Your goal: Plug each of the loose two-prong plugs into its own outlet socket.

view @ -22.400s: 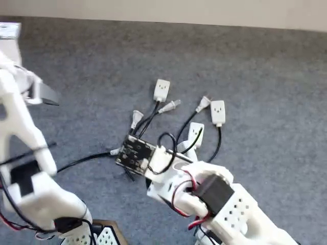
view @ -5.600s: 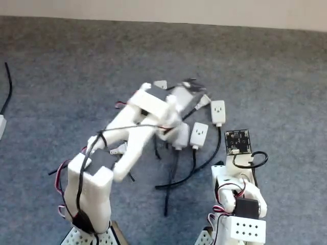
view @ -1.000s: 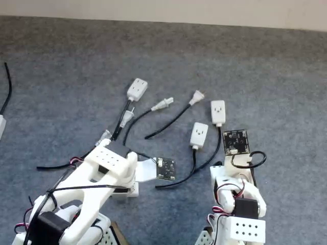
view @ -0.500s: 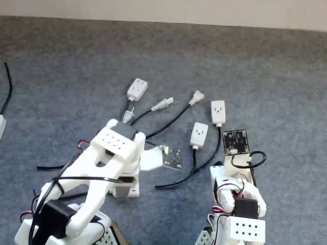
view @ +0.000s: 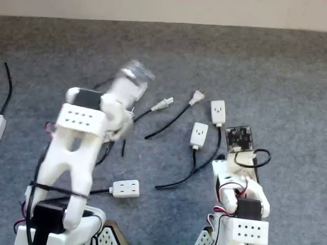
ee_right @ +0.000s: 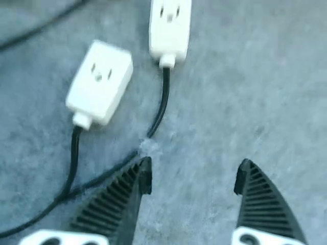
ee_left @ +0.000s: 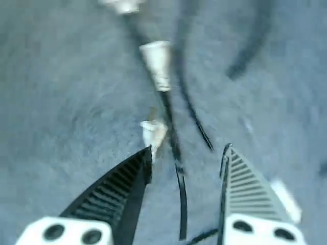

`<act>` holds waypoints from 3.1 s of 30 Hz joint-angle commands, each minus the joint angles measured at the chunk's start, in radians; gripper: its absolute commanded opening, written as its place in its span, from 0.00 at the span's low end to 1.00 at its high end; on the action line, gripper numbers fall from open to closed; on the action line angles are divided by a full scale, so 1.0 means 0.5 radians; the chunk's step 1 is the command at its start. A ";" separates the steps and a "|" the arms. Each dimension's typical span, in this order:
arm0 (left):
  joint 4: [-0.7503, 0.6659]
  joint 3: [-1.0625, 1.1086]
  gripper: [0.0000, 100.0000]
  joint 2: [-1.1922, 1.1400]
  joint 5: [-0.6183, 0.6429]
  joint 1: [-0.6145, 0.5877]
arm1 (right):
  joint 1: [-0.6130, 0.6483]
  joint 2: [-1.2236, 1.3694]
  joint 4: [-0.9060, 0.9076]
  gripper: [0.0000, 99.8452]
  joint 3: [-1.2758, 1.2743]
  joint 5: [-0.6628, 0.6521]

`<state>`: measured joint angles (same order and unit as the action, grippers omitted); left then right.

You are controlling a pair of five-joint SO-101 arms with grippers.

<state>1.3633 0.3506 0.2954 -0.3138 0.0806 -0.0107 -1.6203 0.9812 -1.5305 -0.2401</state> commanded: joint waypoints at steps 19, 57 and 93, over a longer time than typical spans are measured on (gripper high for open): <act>-1.516 0.993 0.23 0.014 0.982 -0.446 | 0.318 3.386 -0.032 0.26 2.914 0.586; -1.516 1.060 0.23 0.014 0.979 -0.247 | 0.511 4.378 -0.238 0.09 3.500 1.363; -1.525 1.088 0.23 0.032 0.841 -0.400 | 1.422 3.110 1.447 0.01 3.432 -0.126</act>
<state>0.6145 0.9030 0.2954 0.1158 -0.1082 0.6951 0.1519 1.7131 0.3675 -0.3168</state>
